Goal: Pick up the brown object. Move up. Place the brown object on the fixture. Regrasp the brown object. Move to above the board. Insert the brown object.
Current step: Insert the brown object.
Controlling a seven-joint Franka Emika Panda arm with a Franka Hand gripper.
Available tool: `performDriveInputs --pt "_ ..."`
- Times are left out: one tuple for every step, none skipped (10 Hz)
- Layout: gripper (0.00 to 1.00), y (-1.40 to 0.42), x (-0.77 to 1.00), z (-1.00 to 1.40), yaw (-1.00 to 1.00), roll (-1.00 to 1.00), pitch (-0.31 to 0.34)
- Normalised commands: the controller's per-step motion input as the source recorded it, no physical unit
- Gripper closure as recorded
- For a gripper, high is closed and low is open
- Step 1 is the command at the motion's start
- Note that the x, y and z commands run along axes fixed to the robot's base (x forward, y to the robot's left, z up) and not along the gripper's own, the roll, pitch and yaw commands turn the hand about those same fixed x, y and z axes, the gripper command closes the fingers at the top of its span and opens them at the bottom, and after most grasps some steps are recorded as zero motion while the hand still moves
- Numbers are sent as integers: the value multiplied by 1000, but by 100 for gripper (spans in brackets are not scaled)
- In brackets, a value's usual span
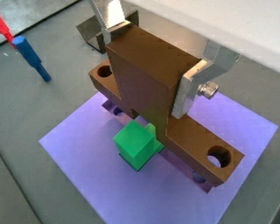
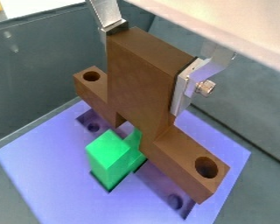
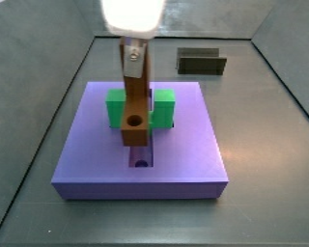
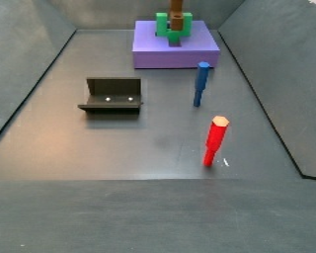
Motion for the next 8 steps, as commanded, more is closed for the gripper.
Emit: performDriveInputs --pt "100 0 0 -294 149 0 0" --pt "100 0 -77 -294 151 76 0" --pt "100 -166 -137 -323 223 143 0" --pt "100 0 17 -274 97 51 6" --pt "100 0 146 -200 49 0 0" --pt "100 0 403 -120 0 -49 0" --pt "100 49 489 -6 -6 -64 26" --pt "100 134 280 -26 -89 -6 44"
